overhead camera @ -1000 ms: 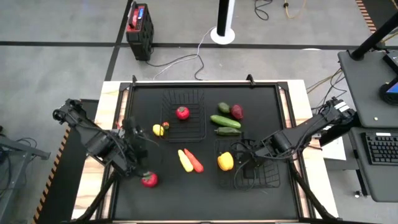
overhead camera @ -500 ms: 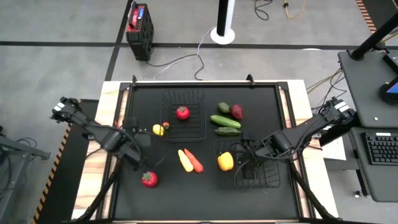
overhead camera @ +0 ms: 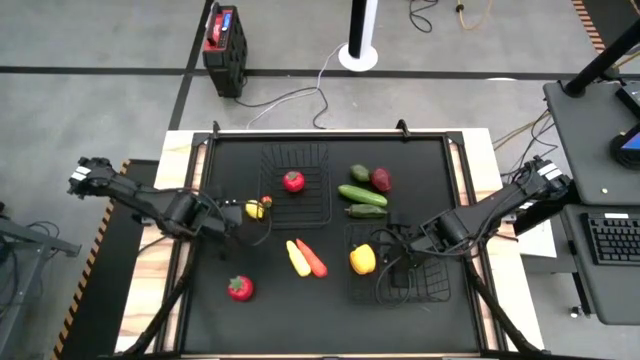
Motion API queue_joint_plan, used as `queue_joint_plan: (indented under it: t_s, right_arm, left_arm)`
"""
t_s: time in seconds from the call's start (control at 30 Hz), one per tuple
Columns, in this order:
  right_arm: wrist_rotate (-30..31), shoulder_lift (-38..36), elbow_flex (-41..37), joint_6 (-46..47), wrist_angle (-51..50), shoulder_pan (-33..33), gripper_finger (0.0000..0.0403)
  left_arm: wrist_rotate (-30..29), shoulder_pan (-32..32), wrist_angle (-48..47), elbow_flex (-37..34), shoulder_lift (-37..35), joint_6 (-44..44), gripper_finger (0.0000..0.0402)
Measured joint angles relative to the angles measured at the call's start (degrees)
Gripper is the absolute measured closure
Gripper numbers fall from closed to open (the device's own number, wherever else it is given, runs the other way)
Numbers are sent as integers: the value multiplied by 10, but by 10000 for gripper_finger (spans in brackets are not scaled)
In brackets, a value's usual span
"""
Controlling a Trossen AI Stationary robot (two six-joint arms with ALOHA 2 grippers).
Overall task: Sort produce into baskets
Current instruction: Put the yellow lemon into the top black wire basket
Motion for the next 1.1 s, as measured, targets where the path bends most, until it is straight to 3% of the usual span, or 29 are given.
queue_joint_plan:
  t_s: [0.33,0.53,0.73,0.87,1.1]
  right_arm:
    - [0,0,0,5,5,0,140]
    - [0,0,0,8,10,0,142]
    - [0,0,0,9,10,0,142]
    - [0,0,0,10,10,0,142]
    - [0,0,0,10,10,0,142]
  left_arm:
    - [52,113,21,-7,-30,138,288]
    - [121,197,41,-18,-45,185,288]
    - [120,223,45,-21,-39,191,288]
    - [62,224,49,-20,-25,178,288]
    - [73,224,112,-22,8,203,255]
